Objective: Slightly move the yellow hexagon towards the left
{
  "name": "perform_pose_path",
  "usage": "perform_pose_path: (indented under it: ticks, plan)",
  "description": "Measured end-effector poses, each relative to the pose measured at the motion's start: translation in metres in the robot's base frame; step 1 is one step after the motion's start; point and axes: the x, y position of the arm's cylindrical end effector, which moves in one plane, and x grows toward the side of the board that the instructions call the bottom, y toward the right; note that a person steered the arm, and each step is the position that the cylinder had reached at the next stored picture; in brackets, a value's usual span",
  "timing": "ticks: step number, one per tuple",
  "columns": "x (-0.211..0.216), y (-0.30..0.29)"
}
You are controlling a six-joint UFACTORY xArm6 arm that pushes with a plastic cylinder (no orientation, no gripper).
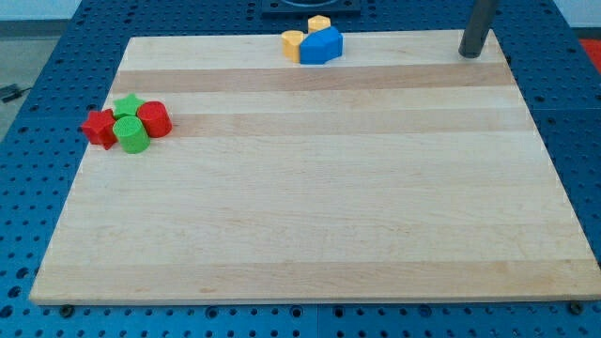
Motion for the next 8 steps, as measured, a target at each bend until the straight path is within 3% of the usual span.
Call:
perform_pose_path:
  ticks: [2,5,8]
  plan:
    - [-0.056,-0.057]
    - [-0.056,-0.136]
    - [-0.054,-0.252]
